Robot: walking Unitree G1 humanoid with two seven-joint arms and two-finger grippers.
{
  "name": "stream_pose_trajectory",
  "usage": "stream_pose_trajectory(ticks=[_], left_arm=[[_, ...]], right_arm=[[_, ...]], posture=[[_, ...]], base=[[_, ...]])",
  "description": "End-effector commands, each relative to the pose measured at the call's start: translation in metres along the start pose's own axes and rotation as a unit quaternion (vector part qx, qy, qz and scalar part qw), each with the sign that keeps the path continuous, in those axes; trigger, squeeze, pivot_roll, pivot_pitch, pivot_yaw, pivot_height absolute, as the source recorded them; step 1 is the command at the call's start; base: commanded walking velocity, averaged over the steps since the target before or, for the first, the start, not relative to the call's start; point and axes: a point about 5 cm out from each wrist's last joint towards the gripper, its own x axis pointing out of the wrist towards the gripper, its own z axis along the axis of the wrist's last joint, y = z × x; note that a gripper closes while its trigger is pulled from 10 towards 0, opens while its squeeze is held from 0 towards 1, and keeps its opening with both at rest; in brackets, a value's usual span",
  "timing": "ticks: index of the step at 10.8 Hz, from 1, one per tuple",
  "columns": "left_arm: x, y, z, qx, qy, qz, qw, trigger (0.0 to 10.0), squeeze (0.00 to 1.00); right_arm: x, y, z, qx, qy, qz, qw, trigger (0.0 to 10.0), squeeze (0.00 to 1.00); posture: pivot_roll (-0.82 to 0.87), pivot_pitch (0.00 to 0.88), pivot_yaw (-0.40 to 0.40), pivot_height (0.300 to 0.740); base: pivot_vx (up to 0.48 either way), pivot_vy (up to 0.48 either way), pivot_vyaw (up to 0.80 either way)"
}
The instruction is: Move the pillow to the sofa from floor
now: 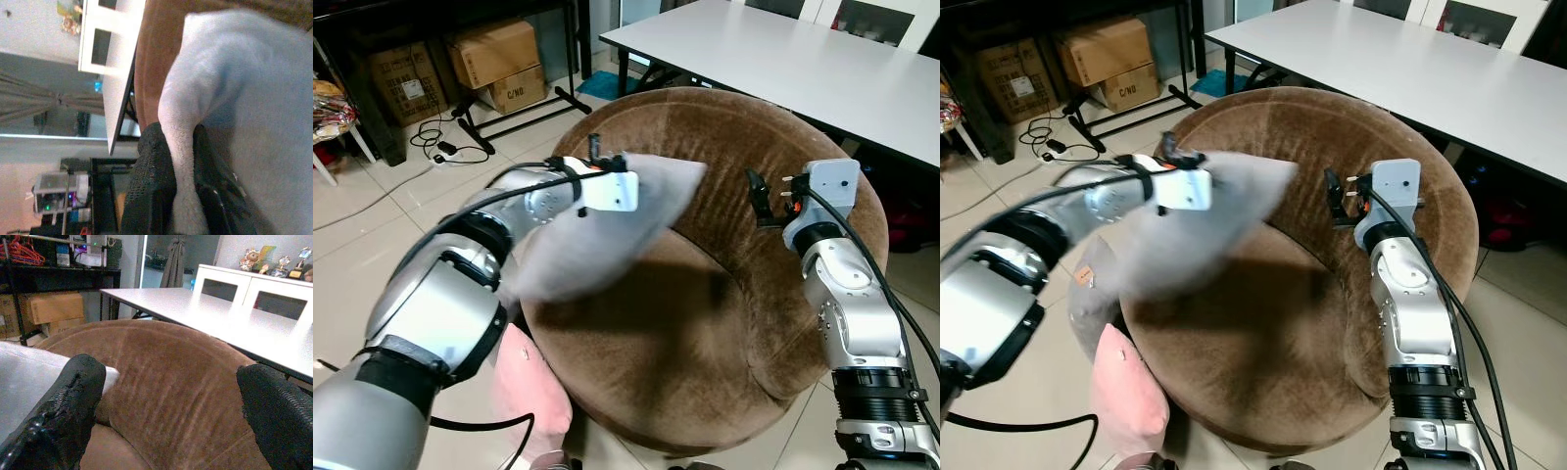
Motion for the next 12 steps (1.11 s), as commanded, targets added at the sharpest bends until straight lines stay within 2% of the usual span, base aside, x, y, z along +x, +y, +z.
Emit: stream_pose_trajectory(ticks=[1,2,3,4,5,6,7,8,9,11,12], left_arm=[[0.002,0.015,0.009,0.020,-0.023,0.022,0.999,0.0,0.00],[0.007,0.001,0.021,0.020,-0.056,-0.012,0.998,0.0,0.00],[0.009,-0.027,0.025,-0.013,-0.071,-0.063,0.995,0.0,0.00],[0.009,-0.046,0.027,-0.052,-0.078,-0.097,0.991,0.0,0.00],[0.007,-0.077,0.031,-0.136,-0.098,-0.159,0.973,0.0,0.00],[0.006,-0.084,0.032,-0.153,-0.100,-0.173,0.968,0.0,0.00],[0.001,-0.098,0.031,-0.188,-0.109,-0.208,0.954,0.0,0.00],[-0.002,-0.101,0.030,-0.198,-0.116,-0.214,0.949,0.0,0.00],[-0.005,-0.099,0.029,-0.200,-0.127,-0.212,0.948,0.0,0.00],[-0.010,-0.098,0.029,-0.198,-0.155,-0.219,0.943,0.0,0.00],[-0.014,-0.098,0.027,-0.193,-0.165,-0.224,0.941,0.0,0.00]], right_arm=[[-0.003,-0.007,0.000,0.002,-0.006,-0.014,1.000,10.0,1.00],[-0.006,-0.010,-0.001,0.000,-0.004,-0.019,1.000,10.0,1.00],[-0.009,-0.005,-0.004,-0.010,0.002,-0.004,1.000,10.0,1.00],[-0.011,0.001,-0.007,-0.037,0.006,0.027,0.999,10.0,1.00],[-0.018,0.014,-0.010,-0.092,0.007,0.103,0.990,10.0,1.00],[-0.019,0.016,-0.010,-0.110,0.005,0.126,0.986,10.0,1.00],[-0.021,0.021,-0.010,-0.173,0.005,0.209,0.963,10.0,1.00],[-0.026,0.027,-0.014,-0.252,0.010,0.294,0.922,10.0,1.00],[-0.030,0.034,-0.024,-0.329,0.020,0.358,0.874,10.0,1.00],[-0.031,0.049,-0.038,-0.392,0.020,0.421,0.818,10.0,1.00],[-0.028,0.055,-0.042,-0.413,0.022,0.434,0.800,10.0,1.00]], posture=[[-0.13,0.000,0.040,0.740],[-0.13,0.000,0.044,0.740],[-0.14,0.000,0.050,0.740],[-0.14,0.000,0.050,0.740],[-0.14,0.000,0.050,0.740],[-0.14,0.000,0.044,0.740],[-0.13,0.000,0.035,0.740],[-0.13,0.000,0.031,0.740],[-0.12,0.000,0.026,0.740],[-0.11,0.000,0.014,0.740],[-0.09,0.000,0.003,0.740]], base=[[0.000,0.000,0.00],[0.000,0.000,0.00],[0.000,0.000,0.00],[0.000,0.000,0.00],[0.000,0.000,0.00],[0.000,0.000,0.00],[0.000,0.000,0.00],[0.000,0.000,0.00],[0.000,0.000,0.00],[0.000,0.000,0.00],[0.000,0.000,0.00]])
